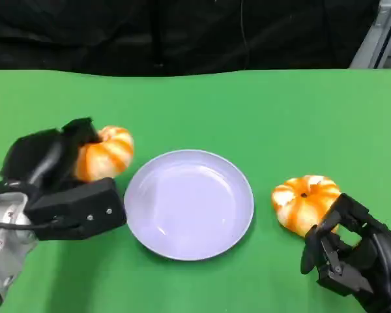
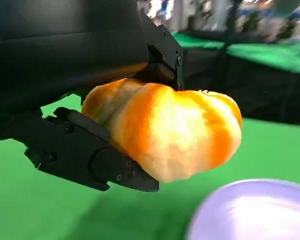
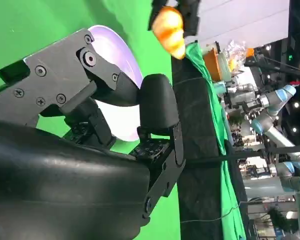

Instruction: Grasp the bread from the table and place it into the plate.

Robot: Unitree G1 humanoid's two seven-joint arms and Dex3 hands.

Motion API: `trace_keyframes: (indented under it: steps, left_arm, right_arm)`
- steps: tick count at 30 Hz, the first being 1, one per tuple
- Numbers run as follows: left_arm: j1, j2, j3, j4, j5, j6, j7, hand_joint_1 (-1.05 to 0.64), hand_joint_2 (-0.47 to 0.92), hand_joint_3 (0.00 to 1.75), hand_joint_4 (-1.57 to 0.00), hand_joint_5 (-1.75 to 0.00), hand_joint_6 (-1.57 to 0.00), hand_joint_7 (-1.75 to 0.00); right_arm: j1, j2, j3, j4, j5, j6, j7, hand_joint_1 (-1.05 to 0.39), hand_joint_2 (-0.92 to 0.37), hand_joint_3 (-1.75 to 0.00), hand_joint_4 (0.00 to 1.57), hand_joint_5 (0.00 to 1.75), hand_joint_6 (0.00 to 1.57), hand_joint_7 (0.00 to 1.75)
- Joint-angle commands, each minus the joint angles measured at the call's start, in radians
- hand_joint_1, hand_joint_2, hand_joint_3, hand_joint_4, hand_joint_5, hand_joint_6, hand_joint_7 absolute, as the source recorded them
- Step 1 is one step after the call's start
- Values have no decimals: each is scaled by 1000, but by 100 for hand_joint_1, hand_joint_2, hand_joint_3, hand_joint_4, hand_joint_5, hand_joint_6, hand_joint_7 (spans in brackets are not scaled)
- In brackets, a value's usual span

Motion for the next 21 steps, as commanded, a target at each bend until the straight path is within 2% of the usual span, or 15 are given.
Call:
trace_keyframes:
  steps: [1, 7, 14, 21]
  left_arm:
    - [16, -19, -8, -78, 2, 1, -37, -2, 92, 25, -62, -175, -51, -173]
    - [7, -73, -53, -91, 25, -2, -76, 0, 92, 25, -62, -175, -55, -168]
    - [-18, -158, -120, 21, 65, -23, -50, -6, 92, 24, -59, -175, -53, -169]
    - [-59, -204, -144, 168, 59, -101, -29, -5, 92, 26, -57, -175, -47, -173]
  right_arm:
    - [-2, -9, -15, 8, 10, -20, 5, -18, -51, -117, 87, 175, 64, 170]
    - [-1, -7, -11, 1, 8, -17, 2, -16, -53, -117, 87, 175, 64, 171]
    - [4, -3, -8, -7, 4, -15, -9, -18, -52, -117, 87, 175, 64, 171]
    - [15, -5, 10, -36, -8, 10, -33, -16, -54, -114, 87, 175, 64, 172]
